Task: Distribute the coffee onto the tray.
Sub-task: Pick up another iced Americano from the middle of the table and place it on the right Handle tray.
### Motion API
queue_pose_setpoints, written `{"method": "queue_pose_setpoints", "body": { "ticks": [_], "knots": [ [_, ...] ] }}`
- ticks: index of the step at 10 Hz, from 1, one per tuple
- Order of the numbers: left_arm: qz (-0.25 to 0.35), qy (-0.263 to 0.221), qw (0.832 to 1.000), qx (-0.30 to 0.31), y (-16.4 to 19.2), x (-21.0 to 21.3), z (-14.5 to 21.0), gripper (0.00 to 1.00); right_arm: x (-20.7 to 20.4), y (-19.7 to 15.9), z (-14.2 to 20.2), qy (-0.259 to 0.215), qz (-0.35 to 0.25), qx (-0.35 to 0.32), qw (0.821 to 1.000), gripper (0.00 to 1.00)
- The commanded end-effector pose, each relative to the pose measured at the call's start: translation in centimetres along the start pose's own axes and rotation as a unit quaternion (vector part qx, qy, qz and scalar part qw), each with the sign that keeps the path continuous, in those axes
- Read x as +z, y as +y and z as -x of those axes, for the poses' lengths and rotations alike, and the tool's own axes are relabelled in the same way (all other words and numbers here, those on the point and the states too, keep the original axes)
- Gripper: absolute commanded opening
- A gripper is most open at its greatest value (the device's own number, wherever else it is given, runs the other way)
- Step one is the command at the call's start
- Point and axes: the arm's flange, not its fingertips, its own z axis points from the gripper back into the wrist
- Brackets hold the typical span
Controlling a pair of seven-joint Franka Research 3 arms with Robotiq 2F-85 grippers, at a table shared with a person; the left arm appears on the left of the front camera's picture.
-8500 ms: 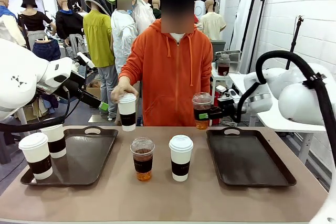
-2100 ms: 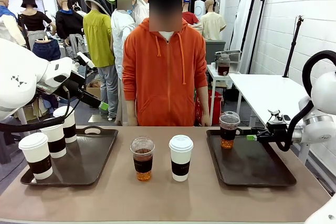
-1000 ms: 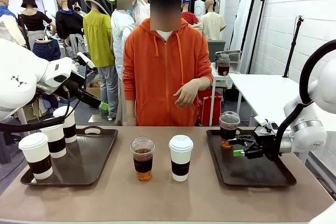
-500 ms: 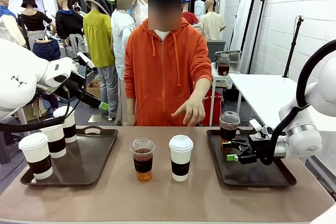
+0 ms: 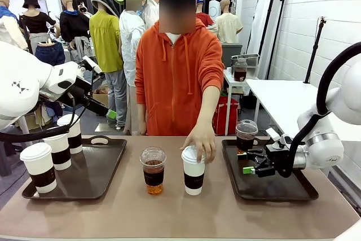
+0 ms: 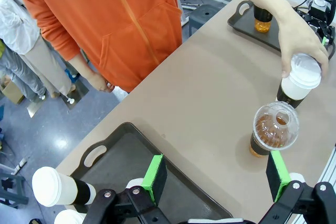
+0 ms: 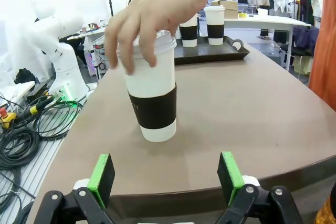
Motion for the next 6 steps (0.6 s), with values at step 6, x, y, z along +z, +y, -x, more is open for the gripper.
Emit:
{"method": "queue_pose_setpoints", "body": {
  "ticks": [6],
  "knots": [
    [0.004, -0.003, 1.000, 0.002, 0.18, -0.06, 0.22, 1.00, -0.01, 0.01, 0.02, 0.000, 0.000, 0.000, 1.000, 1.00]
  ]
}}
